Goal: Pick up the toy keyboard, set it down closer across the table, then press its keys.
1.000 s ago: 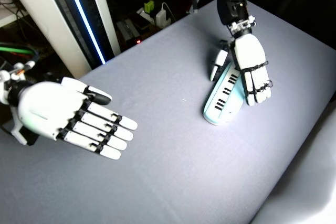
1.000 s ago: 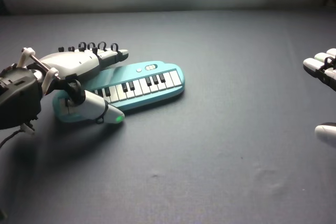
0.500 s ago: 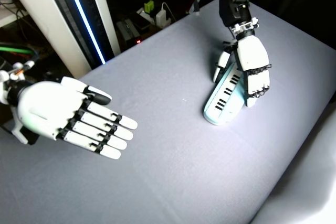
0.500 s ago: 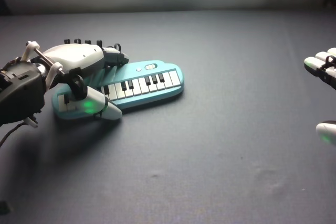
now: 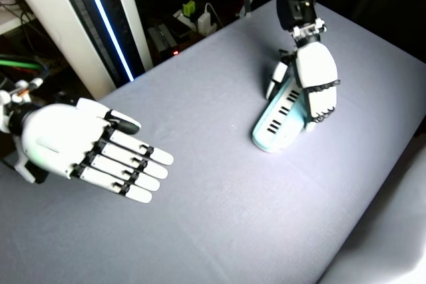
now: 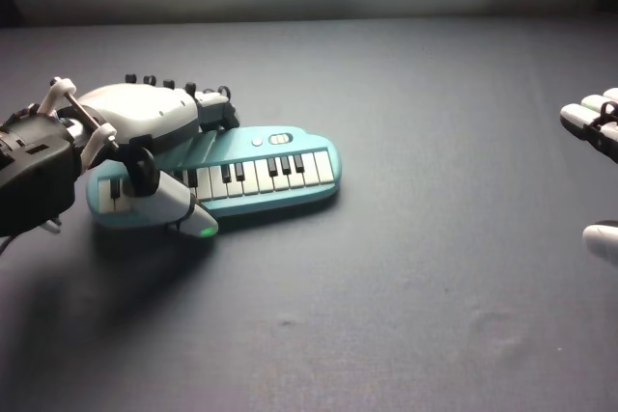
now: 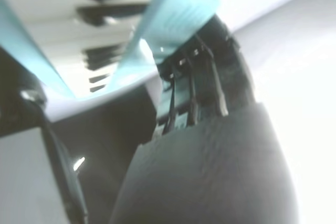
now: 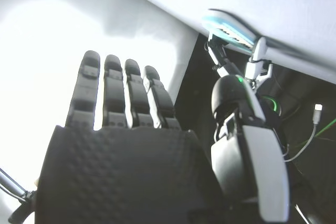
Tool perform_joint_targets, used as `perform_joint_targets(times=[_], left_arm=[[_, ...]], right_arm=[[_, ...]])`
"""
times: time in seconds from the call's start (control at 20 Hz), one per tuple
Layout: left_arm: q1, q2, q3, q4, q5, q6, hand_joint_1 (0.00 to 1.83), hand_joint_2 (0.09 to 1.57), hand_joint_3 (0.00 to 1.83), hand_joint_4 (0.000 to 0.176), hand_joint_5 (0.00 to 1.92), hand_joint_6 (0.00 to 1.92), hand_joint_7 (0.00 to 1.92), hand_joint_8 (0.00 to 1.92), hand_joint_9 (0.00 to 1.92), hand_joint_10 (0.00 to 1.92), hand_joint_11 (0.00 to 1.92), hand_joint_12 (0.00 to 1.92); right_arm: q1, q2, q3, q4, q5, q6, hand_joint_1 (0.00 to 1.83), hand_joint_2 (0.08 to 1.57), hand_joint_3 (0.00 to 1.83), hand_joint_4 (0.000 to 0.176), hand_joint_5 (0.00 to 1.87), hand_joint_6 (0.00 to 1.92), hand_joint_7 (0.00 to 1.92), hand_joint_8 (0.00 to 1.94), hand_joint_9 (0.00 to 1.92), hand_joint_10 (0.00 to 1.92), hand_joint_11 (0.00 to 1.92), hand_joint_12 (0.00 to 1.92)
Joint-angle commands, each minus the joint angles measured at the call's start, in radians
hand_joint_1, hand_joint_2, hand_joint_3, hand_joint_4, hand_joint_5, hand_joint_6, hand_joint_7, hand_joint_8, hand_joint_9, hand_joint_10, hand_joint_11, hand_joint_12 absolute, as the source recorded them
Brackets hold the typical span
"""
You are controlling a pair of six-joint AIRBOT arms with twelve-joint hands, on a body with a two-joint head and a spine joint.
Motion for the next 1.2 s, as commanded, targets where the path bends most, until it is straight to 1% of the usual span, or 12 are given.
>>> perform_joint_targets(times=[0.0, 0.4, 0.55, 0.6, 0.7, 0.75, 0.8, 0.9, 0.95, 1.05, 1.1, 1.15], left_arm=[[-0.019, 0.006, -0.01, 0.032, -0.169, -0.034, 1.29, 1.15, 0.0, 0.0, 0.23, 1.45, 0.22, 1.18, 0.32, 1.6, 0.47, 1.92], [-0.054, -0.072, -0.032, 0.351, -0.258, -0.299, 1.28, 1.11, 0.0, 0.0, 0.36, 1.05, 0.31, 1.2, 0.31, 1.52, 0.35, 1.77], [-0.079, -0.156, 0.0, 0.404, -0.255, -0.366, 1.26, 1.15, 0.0, 0.0, 0.27, 1.19, 0.32, 1.07, 0.31, 1.32, 0.3, 1.71], [-0.084, -0.177, 0.01, 0.419, -0.255, -0.389, 1.22, 1.19, 0.01, 0.027, 0.19, 1.38, 0.33, 0.65, 0.26, 0.99, 0.09, 1.62], [-0.1, -0.229, 0.035, 0.43, -0.242, -0.41, 1.24, 1.17, 0.0, 0.0, 0.27, 1.26, 0.43, 0.76, 0.35, 1.3, 0.39, 1.79], [-0.112, -0.252, 0.048, 0.433, -0.226, -0.412, 1.11, 1.3, 0.01, 0.018, 0.5, 1.54, 0.56, 1.42, 0.35, 1.44, 0.46, 1.82], [-0.126, -0.284, 0.07, 0.435, -0.209, -0.412, 1.07, 1.34, 0.0, 0.025, 0.52, 1.64, 0.57, 1.57, 0.37, 1.51, 0.51, 1.83], [-0.141, -0.338, 0.11, 0.441, -0.171, -0.424, 1.02, 1.32, 0.0, 0.0, 0.59, 1.57, 0.31, 1.25, 0.3, 1.46, 0.19, 1.82], [-0.141, -0.35, 0.119, 0.443, -0.165, -0.432, 1.18, 1.21, 0.0, 0.0, 0.32, 1.47, 0.25, 1.23, 0.27, 1.41, 0.3, 1.75], [-0.14, -0.365, 0.125, 0.454, -0.157, -0.448, 1.22, 1.15, 0.0, 0.0, 0.29, 1.31, 0.24, 1.25, 0.22, 1.34, 0.28, 1.7], [-0.14, -0.368, 0.125, 0.461, -0.157, -0.453, 1.14, 1.15, 0.0, 0.0, 0.27, 1.08, 0.26, 0.98, 0.19, 1.07, 0.15, 1.6], [-0.14, -0.369, 0.125, 0.47, -0.159, -0.466, 1.03, 1.13, 0.0, 0.014, 0.22, 0.55, 0.25, 0.4, 0.16, 0.62, 0.03, 1.3]], right_arm=[[0.001, 0.003, 0.003, -0.002, 0.133, 0.014, 0.15, 1.34, 0.0, 0.002, 0.0, 0.0, 0.0, 0.0, 0.0, 0.0, 0.0, 0.0], [-0.001, 0.024, -0.019, -0.046, 0.238, 0.053, 0.05, 1.4, 0.01, 0.018, 0.0, 0.0, 0.0, 0.0, 0.0, 0.0, 0.0, 0.0], [-0.001, 0.027, -0.025, -0.062, 0.282, 0.073, 0.0, 1.38, 0.0, 0.009, 0.0, 0.0, 0.0, 0.0, 0.0, 0.0, 0.0, 0.0], [-0.001, 0.027, -0.025, -0.065, 0.287, 0.076, 0.0, 1.36, 0.0, 0.015, 0.0, 0.0, 0.0, 0.0, 0.0, 0.0, 0.0, 0.0], [-0.001, 0.027, -0.025, -0.073, 0.291, 0.08, 0.0, 1.35, 0.0, 0.024, 0.0, 0.0, 0.0, 0.0, 0.0, 0.0, 0.0, 0.0], [0.0, 0.027, -0.025, -0.075, 0.292, 0.082, 0.0, 1.35, 0.0, 0.019, 0.0, 0.0, 0.0, 0.0, 0.0, 0.0, 0.0, 0.0], [0.0, 0.027, -0.025, -0.075, 0.293, 0.089, 0.0, 1.35, 0.0, 0.018, 0.0, 0.0, 0.0, 0.0, 0.0, 0.0, 0.0, 0.0], [0.0, 0.026, -0.025, -0.078, 0.297, 0.091, 0.0, 1.37, 0.0, 0.018, 0.0, 0.0, 0.0, 0.0, 0.0, 0.0, 0.0, 0.0], [0.0, 0.027, -0.025, -0.08, 0.297, 0.091, 0.0, 1.39, 0.01, 0.005, 0.0, 0.0, 0.0, 0.0, 0.0, 0.0, 0.0, 0.0], [0.0, 0.027, -0.025, -0.084, 0.298, 0.092, 0.0, 1.39, 0.01, 0.009, 0.0, 0.0, 0.0, 0.0, 0.0, 0.0, 0.0, 0.0], [0.0, 0.028, -0.025, -0.084, 0.3, 0.094, 0.0, 1.38, 0.0, 0.012, 0.0, 0.0, 0.0, 0.0, 0.0, 0.0, 0.0, 0.0], [0.0, 0.028, -0.025, -0.084, 0.3, 0.094, 0.0, 1.38, 0.0, 0.019, 0.0, 0.0, 0.0, 0.0, 0.0, 0.0, 0.0, 0.0]])
